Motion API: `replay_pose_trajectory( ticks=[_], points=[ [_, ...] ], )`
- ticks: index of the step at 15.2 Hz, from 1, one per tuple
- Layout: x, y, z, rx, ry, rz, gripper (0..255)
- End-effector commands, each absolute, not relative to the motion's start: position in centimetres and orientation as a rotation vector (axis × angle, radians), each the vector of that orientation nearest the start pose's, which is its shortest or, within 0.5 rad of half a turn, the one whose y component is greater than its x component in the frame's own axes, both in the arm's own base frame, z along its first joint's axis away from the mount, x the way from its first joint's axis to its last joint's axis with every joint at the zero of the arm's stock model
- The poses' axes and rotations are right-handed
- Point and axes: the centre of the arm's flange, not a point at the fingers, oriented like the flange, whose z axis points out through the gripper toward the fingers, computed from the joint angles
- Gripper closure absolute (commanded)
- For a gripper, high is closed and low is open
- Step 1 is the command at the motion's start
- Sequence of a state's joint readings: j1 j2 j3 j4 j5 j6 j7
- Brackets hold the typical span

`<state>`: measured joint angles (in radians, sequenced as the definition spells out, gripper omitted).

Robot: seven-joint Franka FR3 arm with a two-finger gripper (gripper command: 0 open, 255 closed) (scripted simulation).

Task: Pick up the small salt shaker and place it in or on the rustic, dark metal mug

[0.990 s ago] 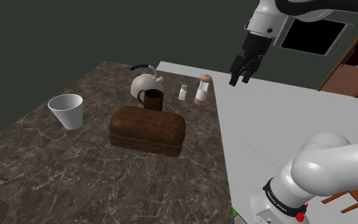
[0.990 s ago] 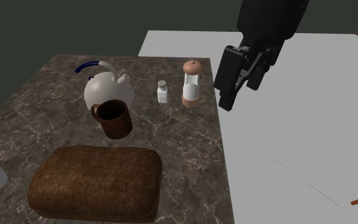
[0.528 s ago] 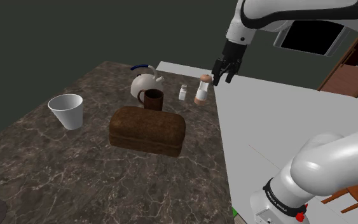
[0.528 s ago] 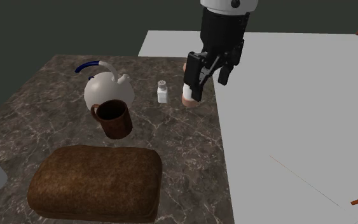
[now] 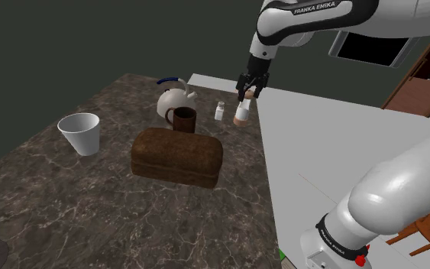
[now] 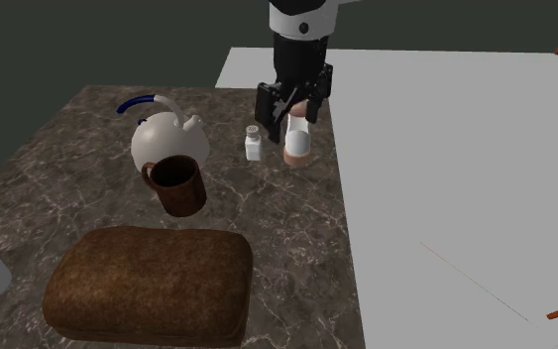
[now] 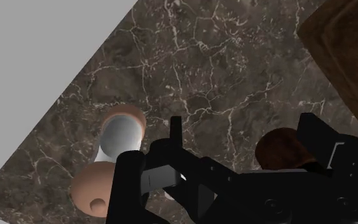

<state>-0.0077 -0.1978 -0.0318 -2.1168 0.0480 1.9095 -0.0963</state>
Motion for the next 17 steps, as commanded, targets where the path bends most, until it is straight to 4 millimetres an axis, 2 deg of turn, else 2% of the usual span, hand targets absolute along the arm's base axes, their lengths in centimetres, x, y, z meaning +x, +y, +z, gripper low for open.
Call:
replay_pose_trajectory(
  ticks=[1, 14, 17],
  points=[
    [51.8, -1.9, 48.5, -3.096, -0.06, 0.007, 0],
    [66.8, -5.0, 41.1, -3.138, -0.039, 0.0, 0],
    [67.2, -5.1, 39.8, -3.139, -0.038, 0.0, 0]
  ],
)
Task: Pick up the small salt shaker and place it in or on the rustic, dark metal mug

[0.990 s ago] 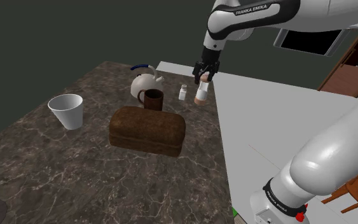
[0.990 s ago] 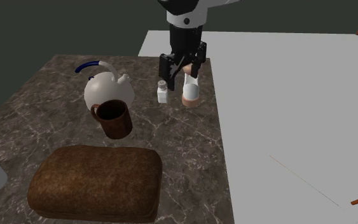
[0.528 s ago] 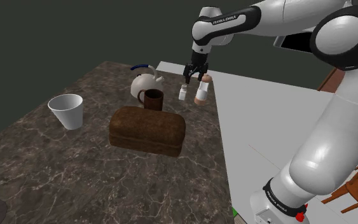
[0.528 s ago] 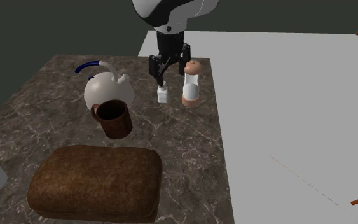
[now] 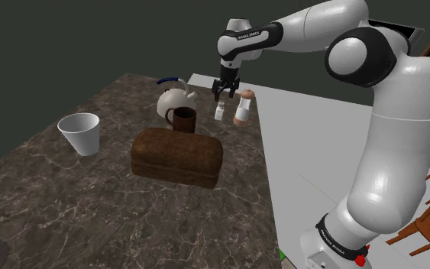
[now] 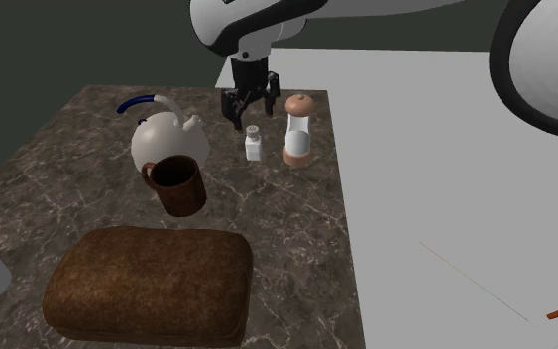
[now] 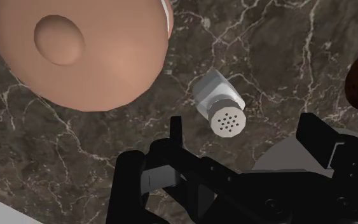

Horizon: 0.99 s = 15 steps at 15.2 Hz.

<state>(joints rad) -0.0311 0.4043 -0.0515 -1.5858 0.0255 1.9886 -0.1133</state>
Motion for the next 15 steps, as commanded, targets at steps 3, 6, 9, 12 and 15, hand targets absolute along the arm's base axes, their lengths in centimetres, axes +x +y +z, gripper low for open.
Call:
replay_pose_trajectory(
  ticks=[3, 6, 9, 12, 15],
  points=[
    [67.2, -5.1, 38.3, -3.139, -0.038, 0.0, 0],
    [67.2, -5.1, 36.9, -3.139, -0.038, 0.0, 0],
    [67.2, -5.1, 36.9, -3.139, -0.038, 0.0, 0],
    [67.2, -5.1, 36.9, -3.139, -0.038, 0.0, 0],
    [67.2, -5.1, 36.9, -3.139, -0.038, 0.0, 255]
  ],
)
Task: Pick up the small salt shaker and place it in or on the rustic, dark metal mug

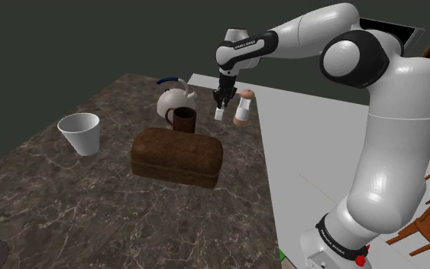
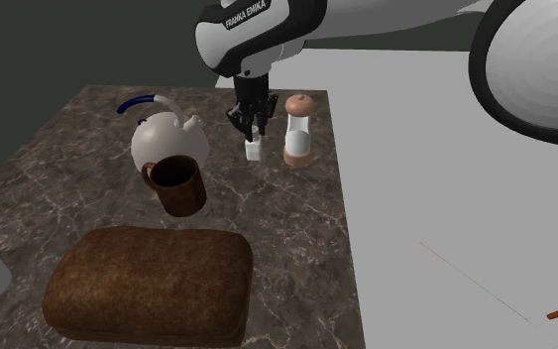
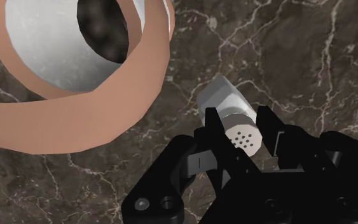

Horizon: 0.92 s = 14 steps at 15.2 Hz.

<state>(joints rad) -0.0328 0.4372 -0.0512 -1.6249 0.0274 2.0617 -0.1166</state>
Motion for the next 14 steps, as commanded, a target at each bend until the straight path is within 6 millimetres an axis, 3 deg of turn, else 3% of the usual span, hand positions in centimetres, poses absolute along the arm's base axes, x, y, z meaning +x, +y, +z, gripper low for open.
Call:
replay_pose_trajectory(
  ticks=[1, 8, 14],
  points=[
    [67.2, -5.1, 36.9, -3.139, -0.038, 0.0, 255],
    [67.2, -5.1, 36.9, -3.139, -0.038, 0.0, 255],
    [67.2, -5.1, 40.1, -3.139, -0.038, 0.0, 255]
  ],
)
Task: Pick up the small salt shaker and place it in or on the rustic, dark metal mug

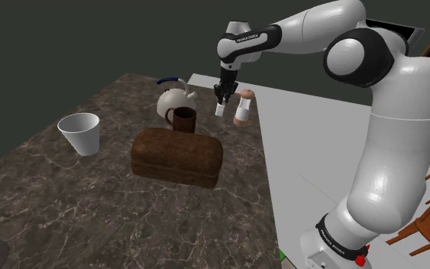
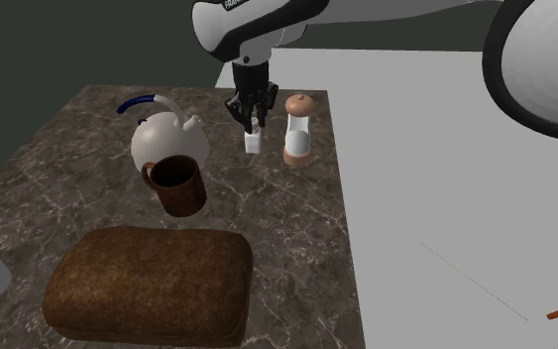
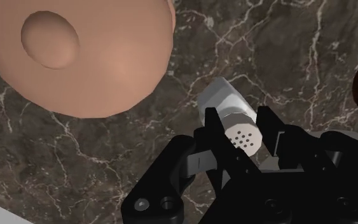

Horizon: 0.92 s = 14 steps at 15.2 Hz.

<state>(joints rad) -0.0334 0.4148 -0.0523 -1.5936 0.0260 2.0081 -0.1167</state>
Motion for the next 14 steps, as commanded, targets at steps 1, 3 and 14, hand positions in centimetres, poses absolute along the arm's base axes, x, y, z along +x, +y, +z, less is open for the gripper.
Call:
replay_pose_trajectory(
  ticks=[1, 3, 14],
  points=[
    [67.2, -5.1, 40.6, -3.139, -0.038, 0.0, 255],
    [67.2, -5.1, 41.7, -3.139, -0.038, 0.0, 255],
    [67.2, -5.1, 47.5, -3.139, -0.038, 0.0, 255]
  ],
)
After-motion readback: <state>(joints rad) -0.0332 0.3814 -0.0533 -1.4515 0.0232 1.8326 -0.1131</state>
